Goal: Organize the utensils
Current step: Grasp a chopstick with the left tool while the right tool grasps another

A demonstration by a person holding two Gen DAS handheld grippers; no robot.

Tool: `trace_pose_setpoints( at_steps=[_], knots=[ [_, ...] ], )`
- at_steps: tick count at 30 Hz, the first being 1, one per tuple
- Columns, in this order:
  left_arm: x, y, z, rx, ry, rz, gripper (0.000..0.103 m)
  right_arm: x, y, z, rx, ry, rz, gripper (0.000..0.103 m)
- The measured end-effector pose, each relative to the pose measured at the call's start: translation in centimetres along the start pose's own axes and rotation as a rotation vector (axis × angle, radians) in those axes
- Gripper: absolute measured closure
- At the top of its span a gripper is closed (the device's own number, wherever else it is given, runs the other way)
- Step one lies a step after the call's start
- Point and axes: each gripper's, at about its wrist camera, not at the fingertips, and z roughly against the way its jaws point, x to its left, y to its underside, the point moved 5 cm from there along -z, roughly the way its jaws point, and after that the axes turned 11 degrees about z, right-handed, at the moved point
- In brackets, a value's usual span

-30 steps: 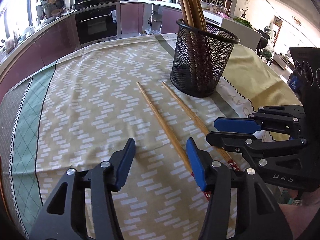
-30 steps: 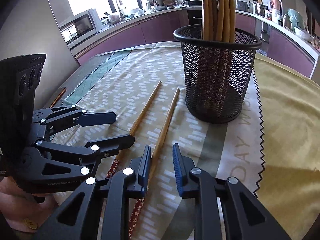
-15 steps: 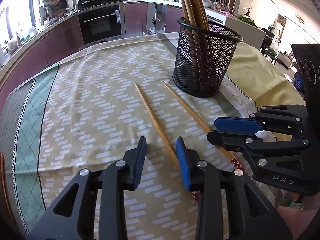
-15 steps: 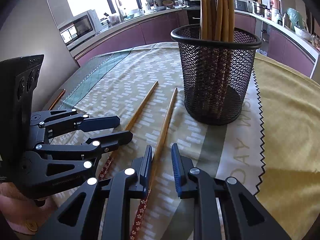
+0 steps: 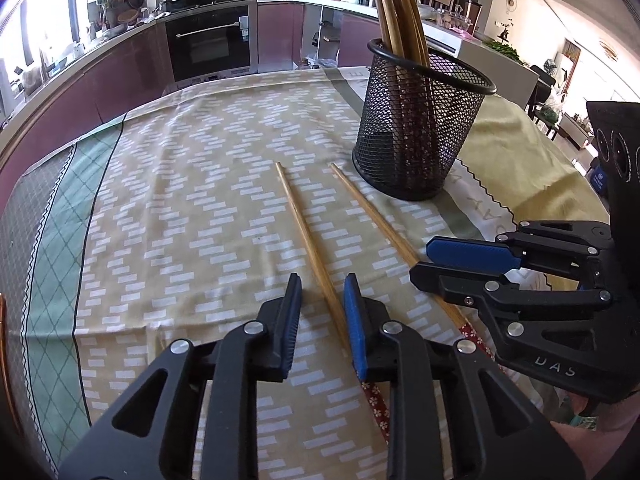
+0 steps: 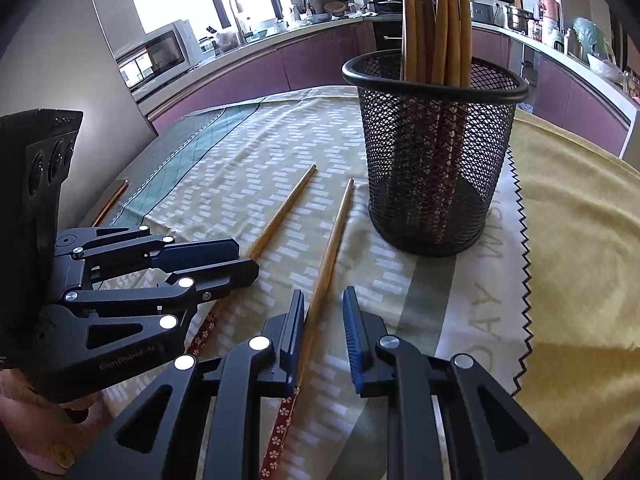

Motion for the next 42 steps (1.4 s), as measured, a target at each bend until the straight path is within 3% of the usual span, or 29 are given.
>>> trace_pose_setpoints(
  at_steps=[5,11,18,28,42],
  knots=[
    [0.1,-0.7,-0.4,0.001,-0.008,0.009,0.079,-0.1,-0.3,-0.3,-0.004,0.001,0.000,0.084],
    [0.1,-1.4,-1.0,0.007,-0.008,0.014,0.079,-0.3,-0.6,-0.6,-0.008,-0.004,-0.017,0.092],
    [0.3,-2.0,-1.4,0.010,-0.004,0.049,0.091,-0.9,-0.6,-0.7,-0.022,-0.025,-0.061,0.097],
    [0.9,-1.8,-1.1,0.006,0.013,0.095,0.096,-1.7,-0.4,0.0,-0.043,-0.039,-0.080,0.097],
    [0.9,-1.1,-0.7,0.007,-0.012,0.070,0.095,-1.9,-0.1,0.2,-0.039,-0.054,-0.078,0.097]
  ],
)
